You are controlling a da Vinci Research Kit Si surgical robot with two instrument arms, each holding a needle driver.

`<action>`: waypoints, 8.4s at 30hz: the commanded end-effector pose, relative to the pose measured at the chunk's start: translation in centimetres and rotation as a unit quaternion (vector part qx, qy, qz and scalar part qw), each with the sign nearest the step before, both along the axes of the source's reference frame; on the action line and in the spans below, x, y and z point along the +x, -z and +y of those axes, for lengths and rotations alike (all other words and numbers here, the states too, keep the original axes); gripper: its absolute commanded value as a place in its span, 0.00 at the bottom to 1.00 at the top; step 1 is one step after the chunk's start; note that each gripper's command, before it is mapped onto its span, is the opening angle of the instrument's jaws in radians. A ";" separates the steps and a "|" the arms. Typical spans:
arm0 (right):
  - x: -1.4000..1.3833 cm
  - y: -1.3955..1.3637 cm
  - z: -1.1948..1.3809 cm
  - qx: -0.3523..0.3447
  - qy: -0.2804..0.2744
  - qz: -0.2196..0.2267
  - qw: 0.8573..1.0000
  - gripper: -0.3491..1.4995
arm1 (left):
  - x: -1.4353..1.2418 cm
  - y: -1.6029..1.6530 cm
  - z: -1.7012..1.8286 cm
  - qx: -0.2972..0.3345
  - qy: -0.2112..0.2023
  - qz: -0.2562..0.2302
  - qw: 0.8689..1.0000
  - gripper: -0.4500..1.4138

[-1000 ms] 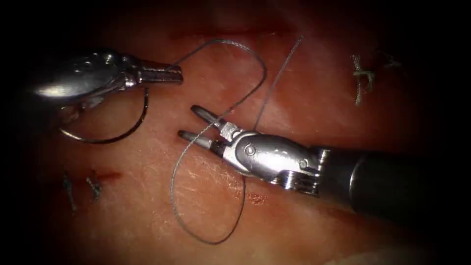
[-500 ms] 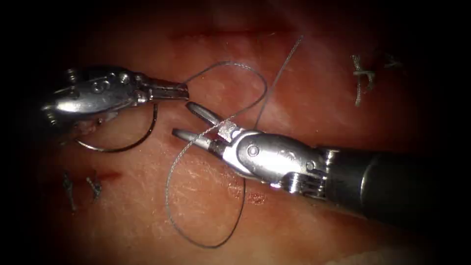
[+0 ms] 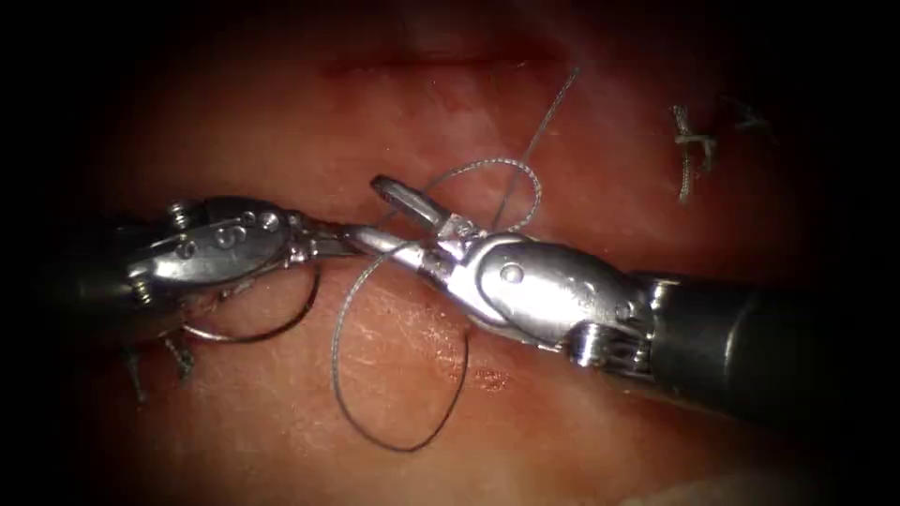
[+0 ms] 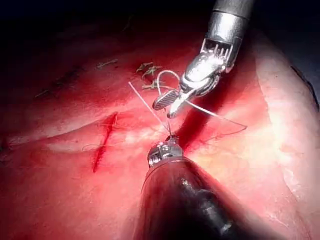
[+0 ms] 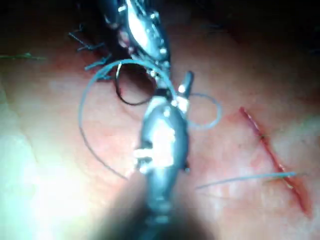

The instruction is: Wound Closure

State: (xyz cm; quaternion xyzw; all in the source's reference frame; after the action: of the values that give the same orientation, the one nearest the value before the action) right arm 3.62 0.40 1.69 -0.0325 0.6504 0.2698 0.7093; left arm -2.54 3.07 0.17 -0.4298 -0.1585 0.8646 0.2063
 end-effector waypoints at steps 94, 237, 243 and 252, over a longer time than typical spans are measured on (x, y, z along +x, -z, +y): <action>-0.44 -0.47 0.01 -0.213 0.118 -0.148 0.958 0.67 | 0.05 0.62 0.47 -0.030 -0.040 0.064 0.997 0.00; -0.82 -0.84 0.16 0.104 -0.115 -0.092 0.984 0.00 | -0.10 -0.17 0.30 0.021 -0.062 0.101 0.993 0.00; -0.96 -0.82 -0.13 0.094 -0.124 -0.106 0.982 0.00 | 0.02 -0.42 1.11 0.021 -0.044 0.113 0.992 0.00; -0.71 -0.93 -0.48 0.090 -0.115 -0.124 0.981 0.00 | -0.16 -0.85 2.23 0.026 -0.020 0.127 0.991 0.00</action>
State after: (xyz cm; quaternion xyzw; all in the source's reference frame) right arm 2.84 -0.04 2.56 -0.0788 0.5212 0.4012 0.7491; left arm -2.67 5.31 1.00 -0.3062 -0.1631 0.9114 0.2211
